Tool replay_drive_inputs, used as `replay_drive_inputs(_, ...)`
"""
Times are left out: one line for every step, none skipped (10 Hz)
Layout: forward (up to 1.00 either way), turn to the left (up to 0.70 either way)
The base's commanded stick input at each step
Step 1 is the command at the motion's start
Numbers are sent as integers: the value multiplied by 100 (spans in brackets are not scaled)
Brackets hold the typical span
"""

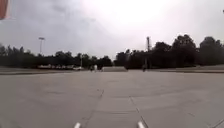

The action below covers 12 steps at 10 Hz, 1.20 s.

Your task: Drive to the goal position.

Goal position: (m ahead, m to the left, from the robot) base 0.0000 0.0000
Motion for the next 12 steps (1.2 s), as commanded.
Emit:
replay_drive_inputs(50,0)
replay_drive_inputs(50,0)
replay_drive_inputs(50,0)
replay_drive_inputs(50,0)
replay_drive_inputs(50,0)
replay_drive_inputs(50,0)
replay_drive_inputs(50,0)
replay_drive_inputs(50,0)
replay_drive_inputs(50,0)
replay_drive_inputs(50,0)
replay_drive_inputs(50,0)
replay_drive_inputs(50,0)
